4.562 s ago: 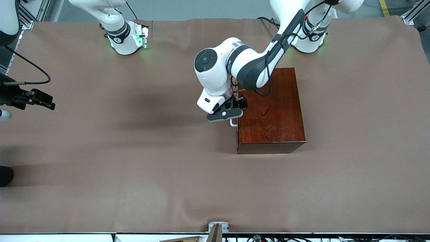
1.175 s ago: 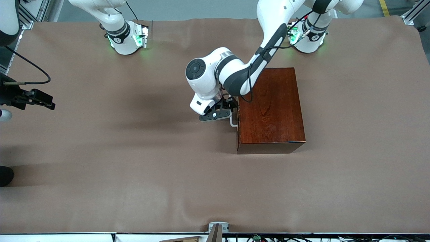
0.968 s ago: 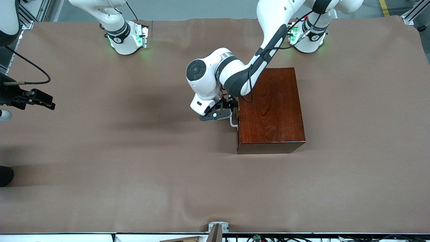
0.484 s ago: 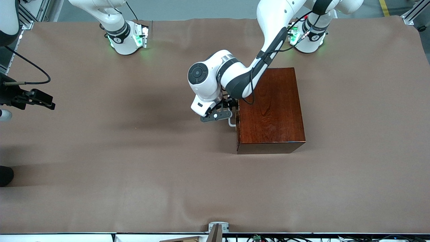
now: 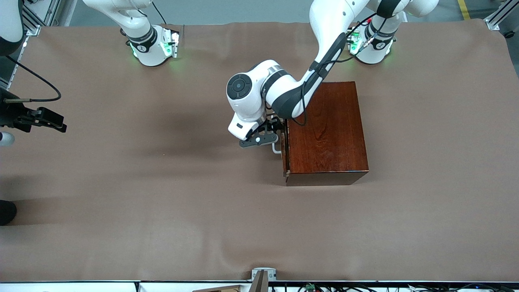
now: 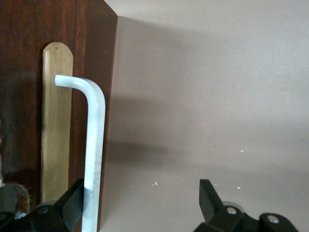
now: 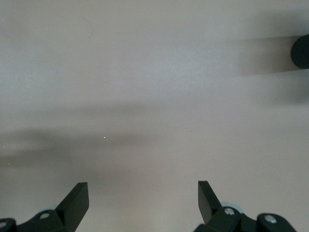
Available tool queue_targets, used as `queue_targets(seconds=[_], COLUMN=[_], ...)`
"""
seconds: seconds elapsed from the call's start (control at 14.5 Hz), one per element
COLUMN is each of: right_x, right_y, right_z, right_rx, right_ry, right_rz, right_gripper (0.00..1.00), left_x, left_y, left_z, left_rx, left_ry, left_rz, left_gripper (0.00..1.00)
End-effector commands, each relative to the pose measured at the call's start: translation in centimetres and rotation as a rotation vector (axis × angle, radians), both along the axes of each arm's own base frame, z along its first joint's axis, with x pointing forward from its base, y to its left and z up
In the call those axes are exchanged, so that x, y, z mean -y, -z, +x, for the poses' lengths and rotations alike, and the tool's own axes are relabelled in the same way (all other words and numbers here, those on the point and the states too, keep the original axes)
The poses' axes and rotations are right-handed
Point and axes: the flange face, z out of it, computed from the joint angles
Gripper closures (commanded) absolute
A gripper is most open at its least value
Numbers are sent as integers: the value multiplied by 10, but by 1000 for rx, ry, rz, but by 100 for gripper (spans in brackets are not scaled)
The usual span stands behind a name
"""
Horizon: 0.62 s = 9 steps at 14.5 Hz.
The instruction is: Open drawer, take yellow block, close drawer
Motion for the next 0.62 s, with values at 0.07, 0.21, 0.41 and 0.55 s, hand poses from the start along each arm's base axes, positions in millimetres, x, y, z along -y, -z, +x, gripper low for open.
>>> queue_targets(seconds=[0.07, 0.21, 0.41, 0.55], right_x=[1, 1, 1, 0], right_y=[-5, -5, -5, -5], right_z=[-8, -8, -8, -8], right_rx=[2, 3, 2, 2], right_ry=[-3, -3, -2, -4], right_rz=[-14, -14, -12, -12], right_gripper=[0, 0, 0, 0], left_x=[22, 26, 32, 35], left_y=[-2, -3, -8, -12], left_z=[-2, -3, 0, 1], left_rx=[39, 40, 52, 70], left_ry=[-1, -6, -19, -23], left_rz=[-96, -123, -180, -208], left_gripper=[0, 0, 0, 0])
